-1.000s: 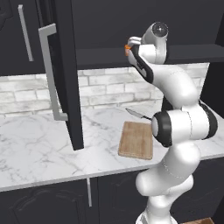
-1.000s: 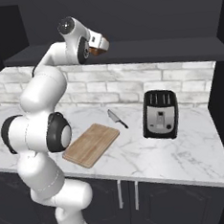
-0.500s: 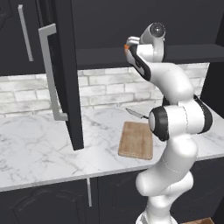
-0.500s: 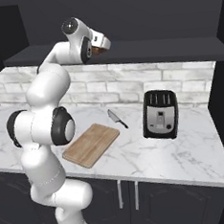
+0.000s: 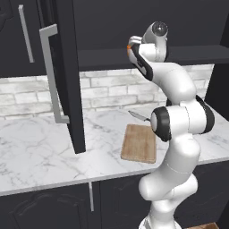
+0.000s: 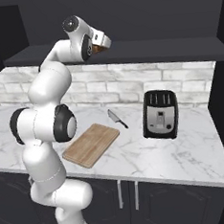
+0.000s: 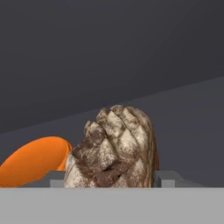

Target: Pick the bread, place it on the cutting board, pick the jam, place it on the counter, and close the cabinet.

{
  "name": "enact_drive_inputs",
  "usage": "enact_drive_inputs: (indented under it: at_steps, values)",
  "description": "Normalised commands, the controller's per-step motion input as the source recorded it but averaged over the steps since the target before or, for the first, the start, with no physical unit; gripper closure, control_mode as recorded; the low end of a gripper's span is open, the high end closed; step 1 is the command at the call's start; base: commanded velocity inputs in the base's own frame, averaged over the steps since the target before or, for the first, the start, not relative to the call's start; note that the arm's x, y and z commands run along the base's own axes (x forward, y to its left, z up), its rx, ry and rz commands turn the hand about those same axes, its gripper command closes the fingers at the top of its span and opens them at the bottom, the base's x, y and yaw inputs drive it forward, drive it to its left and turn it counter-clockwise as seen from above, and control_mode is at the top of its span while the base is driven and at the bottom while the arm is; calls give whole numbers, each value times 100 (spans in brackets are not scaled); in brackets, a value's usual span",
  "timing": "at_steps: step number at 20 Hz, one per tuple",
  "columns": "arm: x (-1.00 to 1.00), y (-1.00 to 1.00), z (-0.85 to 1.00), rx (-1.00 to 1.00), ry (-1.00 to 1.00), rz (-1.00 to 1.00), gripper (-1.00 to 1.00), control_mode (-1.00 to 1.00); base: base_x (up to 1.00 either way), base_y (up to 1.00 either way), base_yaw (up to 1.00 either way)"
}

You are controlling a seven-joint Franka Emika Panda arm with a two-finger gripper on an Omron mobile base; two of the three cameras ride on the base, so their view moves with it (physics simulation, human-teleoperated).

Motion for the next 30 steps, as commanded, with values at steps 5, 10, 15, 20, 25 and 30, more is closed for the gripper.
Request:
enact_drive_inputs:
  at_steps: [5, 10, 15, 20, 25, 30]
  values:
    - [1, -4, 0, 0, 0, 0, 100, -100, 0, 0, 0]
    - [-19, -20, -5, 0, -5, 0, 100, -100, 0, 0, 0]
    - [-46, -21, -1, 0, -3, 0, 100, -100, 0, 0, 0]
    - [-58, -7, -2, 0, 0, 0, 100, -100, 0, 0, 0]
    - [-61, 0, 0, 0, 0, 0, 100, -100, 0, 0, 0]
    - [-92, 0, 0, 1, 0, 0, 100, -100, 0, 0, 0]
